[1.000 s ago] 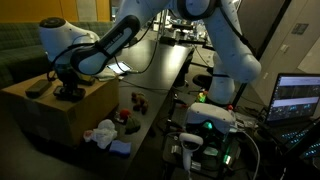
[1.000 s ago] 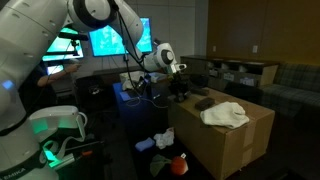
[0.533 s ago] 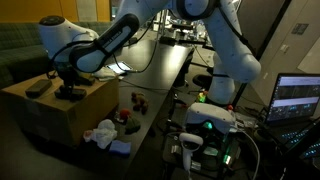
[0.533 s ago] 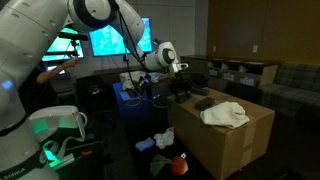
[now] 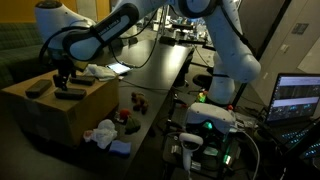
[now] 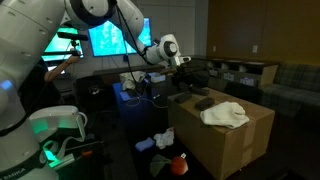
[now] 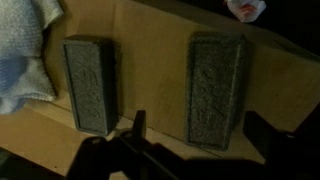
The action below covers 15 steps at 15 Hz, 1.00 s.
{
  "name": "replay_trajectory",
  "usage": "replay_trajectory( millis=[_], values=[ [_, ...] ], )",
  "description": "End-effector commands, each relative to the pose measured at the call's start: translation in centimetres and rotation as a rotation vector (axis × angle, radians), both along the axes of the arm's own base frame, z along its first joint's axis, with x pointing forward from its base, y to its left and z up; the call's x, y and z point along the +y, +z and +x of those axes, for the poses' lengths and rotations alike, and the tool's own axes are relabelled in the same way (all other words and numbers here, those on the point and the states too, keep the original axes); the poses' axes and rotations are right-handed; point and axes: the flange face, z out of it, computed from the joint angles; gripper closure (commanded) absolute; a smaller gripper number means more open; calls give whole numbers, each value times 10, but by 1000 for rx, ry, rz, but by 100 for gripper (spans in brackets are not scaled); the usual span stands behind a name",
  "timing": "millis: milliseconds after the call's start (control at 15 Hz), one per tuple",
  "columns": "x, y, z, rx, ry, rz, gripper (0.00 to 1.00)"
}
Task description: Put the items on the table on to the box and the items on the box on to the table.
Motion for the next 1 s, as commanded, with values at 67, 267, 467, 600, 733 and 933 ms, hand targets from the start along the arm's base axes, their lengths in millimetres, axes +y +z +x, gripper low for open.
replay_trajectory(
  millis=[67,267,467,600,733,933],
  values=[
    [6,30,15,3,-24,68,0],
    [15,36,25,-9,-49,98,0],
    [20,42,35,-2,-73,114,0],
    [23,43,41,3,-89,124,0],
    [27,39,47,11,-105,128,0],
    [32,34,55,8,-140,143,0]
  ],
)
